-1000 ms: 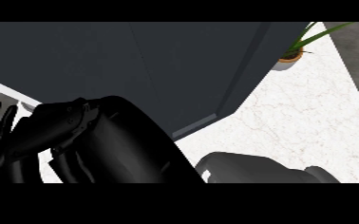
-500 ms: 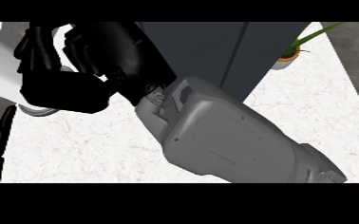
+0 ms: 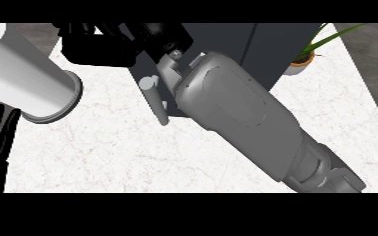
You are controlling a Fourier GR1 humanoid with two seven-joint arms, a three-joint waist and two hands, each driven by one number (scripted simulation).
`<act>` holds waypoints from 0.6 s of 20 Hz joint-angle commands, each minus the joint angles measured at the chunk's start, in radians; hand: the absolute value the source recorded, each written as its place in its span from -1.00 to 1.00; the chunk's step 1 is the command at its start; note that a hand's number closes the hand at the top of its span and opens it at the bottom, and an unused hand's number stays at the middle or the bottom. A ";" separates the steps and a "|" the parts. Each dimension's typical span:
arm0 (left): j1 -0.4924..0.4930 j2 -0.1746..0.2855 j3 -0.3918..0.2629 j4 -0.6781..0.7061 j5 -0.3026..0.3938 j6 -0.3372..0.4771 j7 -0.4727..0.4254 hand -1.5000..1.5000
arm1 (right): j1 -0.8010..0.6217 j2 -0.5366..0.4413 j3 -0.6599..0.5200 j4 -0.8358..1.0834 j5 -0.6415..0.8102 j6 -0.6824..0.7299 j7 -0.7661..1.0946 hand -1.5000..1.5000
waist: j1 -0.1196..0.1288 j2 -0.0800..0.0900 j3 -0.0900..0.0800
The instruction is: Pick up the wine, place it into the cabinet and close the cabinet
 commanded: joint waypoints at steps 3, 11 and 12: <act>-0.022 0.013 0.028 -0.021 0.010 0.012 0.054 -1.00 | -0.015 -0.076 -0.090 0.172 0.022 0.046 -0.084 1.00 | -0.004 0.024 0.005; -0.055 -0.026 -0.021 -0.021 -0.026 0.039 0.059 -1.00 | 0.029 -0.094 -0.062 0.240 0.086 0.062 -0.204 1.00 | -0.004 0.030 0.005; 0.006 -0.012 0.004 -0.057 -0.021 0.026 0.053 -1.00 | 0.031 -0.077 -0.065 0.234 0.081 0.045 -0.171 1.00 | 0.013 0.021 0.005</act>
